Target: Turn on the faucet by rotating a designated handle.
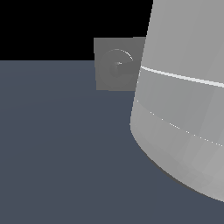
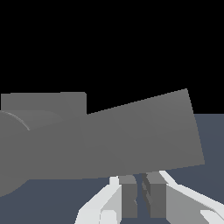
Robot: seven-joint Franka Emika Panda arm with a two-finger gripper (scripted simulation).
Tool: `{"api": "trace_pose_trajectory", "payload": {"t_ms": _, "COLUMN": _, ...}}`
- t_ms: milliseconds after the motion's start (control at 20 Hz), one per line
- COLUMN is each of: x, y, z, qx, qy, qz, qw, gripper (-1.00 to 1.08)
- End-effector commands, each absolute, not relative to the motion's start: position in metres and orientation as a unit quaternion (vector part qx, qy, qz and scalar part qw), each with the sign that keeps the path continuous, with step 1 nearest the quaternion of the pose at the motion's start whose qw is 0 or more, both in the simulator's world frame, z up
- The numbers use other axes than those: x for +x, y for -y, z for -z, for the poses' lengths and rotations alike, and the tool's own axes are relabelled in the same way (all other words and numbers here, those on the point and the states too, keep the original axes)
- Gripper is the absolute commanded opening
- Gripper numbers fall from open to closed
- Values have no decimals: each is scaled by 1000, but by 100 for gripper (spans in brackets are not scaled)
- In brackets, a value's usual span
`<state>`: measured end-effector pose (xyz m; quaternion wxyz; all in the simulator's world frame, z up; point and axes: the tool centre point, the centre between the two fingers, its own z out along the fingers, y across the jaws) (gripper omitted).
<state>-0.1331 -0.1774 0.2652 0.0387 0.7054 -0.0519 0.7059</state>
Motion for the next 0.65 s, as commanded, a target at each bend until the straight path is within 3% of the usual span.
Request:
{"api": "trace_pose_trajectory", "payload": {"t_ms": 0, "x": -130, "y": 178, "z": -277, "qx": 711, "qy": 42, "qz": -701, "qw": 43, "gripper": -100}}
{"api": "trace_pose_trajectory", "payload": {"t_ms": 600, "x": -130, "y": 185, "z": -314, "qx": 707, "qy": 29, "qz": -705, "qw": 57, "gripper": -100}}
